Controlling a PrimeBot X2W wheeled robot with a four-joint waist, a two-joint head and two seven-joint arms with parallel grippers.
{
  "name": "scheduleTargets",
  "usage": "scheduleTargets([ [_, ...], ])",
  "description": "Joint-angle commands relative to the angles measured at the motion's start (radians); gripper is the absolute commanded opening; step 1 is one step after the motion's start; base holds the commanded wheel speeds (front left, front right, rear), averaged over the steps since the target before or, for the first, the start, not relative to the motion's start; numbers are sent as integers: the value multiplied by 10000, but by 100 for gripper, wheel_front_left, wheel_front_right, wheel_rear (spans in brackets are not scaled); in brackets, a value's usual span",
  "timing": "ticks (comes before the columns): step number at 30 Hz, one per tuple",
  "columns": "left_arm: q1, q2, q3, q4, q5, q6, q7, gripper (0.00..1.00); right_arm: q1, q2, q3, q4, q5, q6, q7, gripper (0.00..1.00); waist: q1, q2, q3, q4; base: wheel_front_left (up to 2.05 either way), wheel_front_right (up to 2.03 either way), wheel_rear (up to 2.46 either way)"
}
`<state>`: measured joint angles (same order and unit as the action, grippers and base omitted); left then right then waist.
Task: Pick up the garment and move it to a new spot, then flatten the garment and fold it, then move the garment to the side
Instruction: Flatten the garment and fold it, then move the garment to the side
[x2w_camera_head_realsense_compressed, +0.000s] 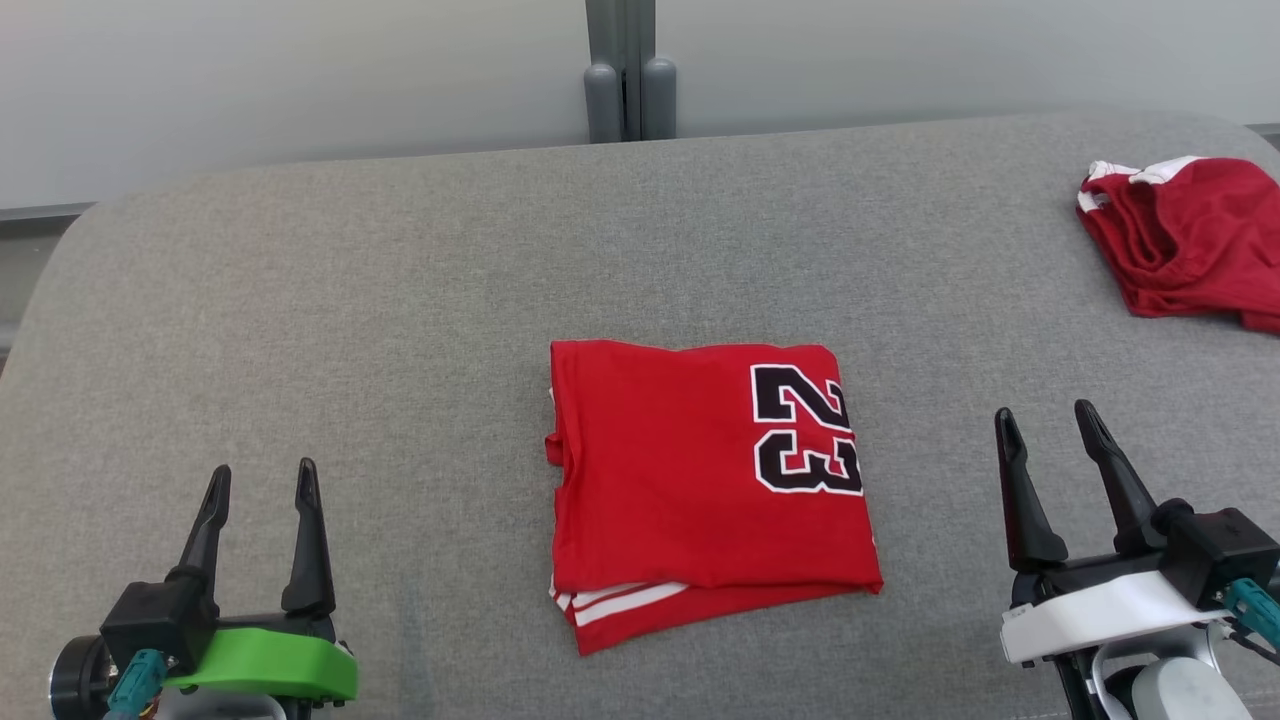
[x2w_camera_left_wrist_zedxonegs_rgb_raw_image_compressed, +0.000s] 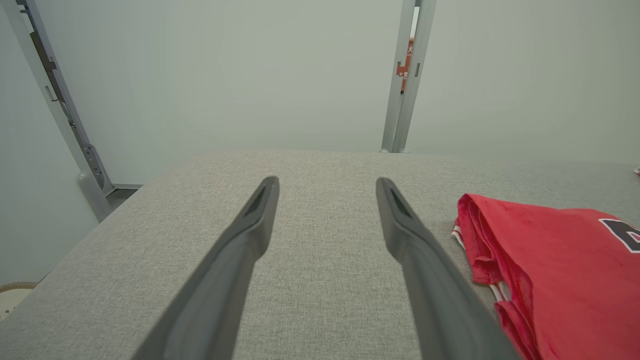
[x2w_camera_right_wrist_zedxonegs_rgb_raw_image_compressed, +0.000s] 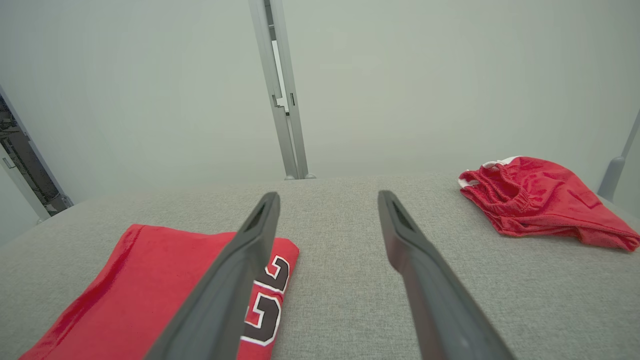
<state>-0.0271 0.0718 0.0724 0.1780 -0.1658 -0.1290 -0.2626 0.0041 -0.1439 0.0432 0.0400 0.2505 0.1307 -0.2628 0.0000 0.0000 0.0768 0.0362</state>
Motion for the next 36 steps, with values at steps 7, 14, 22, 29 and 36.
scheduleTargets([
  [7,261,81,-64,92,145,-28,-24,100,335,92,-26,-52,-206,-1,-20,100,0,0,-259,24,0,0,0],
  [14,210,124,-126,160,160,-29,-24,100,367,92,57,44,-291,-1,-21,100,0,0,-315,72,0,0,0],
  [22,166,129,-110,171,159,-29,-24,100,360,81,87,102,-382,-1,-21,100,0,0,-310,101,0,0,0],
  [29,198,128,-51,161,192,-28,-24,100,357,117,127,179,-399,-1,-21,100,0,0,-342,87,0,0,0],
  [36,258,145,-12,130,222,-29,-24,100,374,149,151,263,-416,-1,-21,100,0,0,-382,72,0,0,0],
])
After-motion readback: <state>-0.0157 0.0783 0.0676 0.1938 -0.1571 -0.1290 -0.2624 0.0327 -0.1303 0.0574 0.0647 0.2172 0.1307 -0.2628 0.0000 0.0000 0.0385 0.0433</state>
